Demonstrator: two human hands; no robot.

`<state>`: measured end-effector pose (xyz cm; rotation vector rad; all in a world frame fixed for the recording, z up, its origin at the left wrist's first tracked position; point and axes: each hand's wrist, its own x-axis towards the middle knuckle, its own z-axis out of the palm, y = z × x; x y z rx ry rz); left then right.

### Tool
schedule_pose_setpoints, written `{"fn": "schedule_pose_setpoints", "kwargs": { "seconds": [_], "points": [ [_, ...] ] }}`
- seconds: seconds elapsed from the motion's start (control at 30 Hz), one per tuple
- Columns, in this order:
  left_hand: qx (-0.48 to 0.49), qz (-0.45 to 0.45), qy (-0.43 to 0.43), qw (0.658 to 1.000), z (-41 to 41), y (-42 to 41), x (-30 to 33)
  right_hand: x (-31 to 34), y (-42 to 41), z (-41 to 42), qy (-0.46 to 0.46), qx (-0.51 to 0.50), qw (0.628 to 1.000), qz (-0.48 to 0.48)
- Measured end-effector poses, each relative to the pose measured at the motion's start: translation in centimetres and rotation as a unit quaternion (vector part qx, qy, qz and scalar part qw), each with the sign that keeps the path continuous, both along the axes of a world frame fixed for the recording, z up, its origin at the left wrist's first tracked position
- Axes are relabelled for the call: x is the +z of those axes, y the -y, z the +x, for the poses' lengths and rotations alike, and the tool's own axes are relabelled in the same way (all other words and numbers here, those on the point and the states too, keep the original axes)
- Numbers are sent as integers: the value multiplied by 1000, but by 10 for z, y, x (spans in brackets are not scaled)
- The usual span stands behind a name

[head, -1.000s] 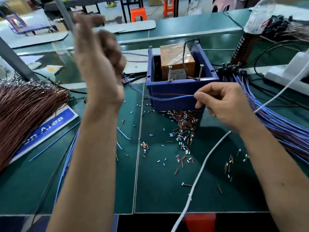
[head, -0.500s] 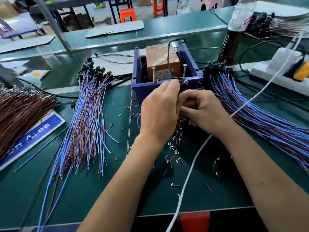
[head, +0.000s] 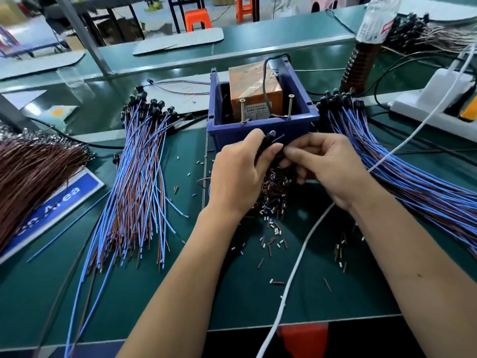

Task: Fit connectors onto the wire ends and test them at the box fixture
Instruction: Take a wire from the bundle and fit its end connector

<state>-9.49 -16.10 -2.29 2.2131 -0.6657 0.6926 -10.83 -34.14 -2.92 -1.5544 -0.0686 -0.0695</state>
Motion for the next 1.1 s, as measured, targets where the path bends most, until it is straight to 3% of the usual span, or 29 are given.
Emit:
{"fn": "schedule_pose_setpoints", "kwargs": {
  "seconds": [0.23,0.37,0.57,0.77,1.1],
  "points": [
    [-21,-68,-48,996,1,5,-9,-3,1,2,-13,-8,999,46],
    [-53,-140,-91,985,2,3,-12,-4,1,3,-8,-19,999,36],
    [-49,-167,-122,977,3,3,-13,-6,2,5,-9,-55,998,13],
    [-58,-113,-164,978,5,2,-17,-1,3,4,-19,-57,997,39],
    [-79,-113,-167,976,4,1,-15,-7,3,4,76,-79,992,-58]
  ]
}}
